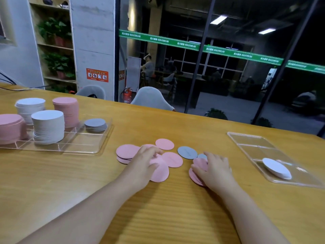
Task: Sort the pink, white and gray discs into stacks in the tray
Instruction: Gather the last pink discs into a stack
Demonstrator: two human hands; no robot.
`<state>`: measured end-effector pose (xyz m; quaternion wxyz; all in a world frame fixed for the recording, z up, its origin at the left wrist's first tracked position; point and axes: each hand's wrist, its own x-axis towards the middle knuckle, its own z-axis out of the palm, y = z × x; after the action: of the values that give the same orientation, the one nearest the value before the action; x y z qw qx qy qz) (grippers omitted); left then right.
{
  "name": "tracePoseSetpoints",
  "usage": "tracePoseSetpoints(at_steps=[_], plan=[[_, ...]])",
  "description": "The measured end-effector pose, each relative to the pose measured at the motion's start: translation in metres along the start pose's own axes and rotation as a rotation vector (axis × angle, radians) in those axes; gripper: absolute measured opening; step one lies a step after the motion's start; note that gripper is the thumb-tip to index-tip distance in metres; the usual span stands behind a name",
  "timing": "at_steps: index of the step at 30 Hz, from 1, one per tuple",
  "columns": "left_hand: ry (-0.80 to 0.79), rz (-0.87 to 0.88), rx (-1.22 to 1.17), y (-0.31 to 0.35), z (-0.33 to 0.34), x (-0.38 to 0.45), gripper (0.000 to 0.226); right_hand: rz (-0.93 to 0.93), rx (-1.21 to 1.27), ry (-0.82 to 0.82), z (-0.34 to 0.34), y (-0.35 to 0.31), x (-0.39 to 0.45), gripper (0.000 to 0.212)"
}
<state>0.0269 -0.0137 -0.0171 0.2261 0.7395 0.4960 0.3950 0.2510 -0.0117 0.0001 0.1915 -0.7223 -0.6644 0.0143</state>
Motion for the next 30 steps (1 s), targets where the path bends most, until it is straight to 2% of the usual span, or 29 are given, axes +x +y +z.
tracePoseSetpoints(at_steps=[2, 5, 9, 12, 15, 17, 20, 21, 25, 28, 30], plan=[[-0.017, -0.001, 0.005, -0.003, 0.001, -0.001, 0.034, 0.04, 0.0, -0.033, 0.002, -0.001, 0.0, 0.063], [-0.06, -0.123, -0.112, -0.004, -0.001, -0.002, 0.04, 0.067, 0.049, -0.03, 0.004, -0.005, 0.003, 0.054], [-0.073, -0.197, -0.285, -0.002, -0.009, -0.003, 0.033, -0.009, 0.137, 0.008, 0.004, -0.007, 0.006, 0.025], [-0.031, -0.201, -0.397, 0.006, -0.012, -0.005, 0.032, -0.049, 0.131, 0.052, -0.004, -0.006, 0.004, 0.022], [0.017, -0.205, -0.425, 0.015, -0.011, -0.006, 0.033, -0.063, 0.121, 0.094, -0.01, -0.003, 0.007, 0.025], [0.04, -0.252, -0.418, 0.019, -0.011, -0.006, 0.032, -0.088, 0.217, 0.147, -0.013, -0.003, 0.008, 0.023], [0.052, -0.282, -0.316, 0.02, -0.011, -0.008, 0.036, -0.268, 0.333, 0.293, -0.02, -0.012, 0.001, 0.015], [0.053, -0.278, -0.288, 0.019, -0.012, -0.007, 0.037, -0.312, 0.427, 0.293, -0.024, -0.017, -0.004, 0.015], [0.067, -0.252, -0.355, 0.021, -0.012, -0.007, 0.034, -0.341, 0.718, 0.041, -0.023, -0.033, -0.019, 0.024], [0.013, -0.227, -0.487, 0.024, -0.007, -0.009, 0.019, -0.332, 0.721, -0.067, -0.012, -0.038, -0.022, 0.014], [-0.036, -0.182, -0.473, 0.022, -0.003, -0.01, 0.019, -0.345, 0.72, -0.11, -0.008, -0.04, -0.024, 0.013]])
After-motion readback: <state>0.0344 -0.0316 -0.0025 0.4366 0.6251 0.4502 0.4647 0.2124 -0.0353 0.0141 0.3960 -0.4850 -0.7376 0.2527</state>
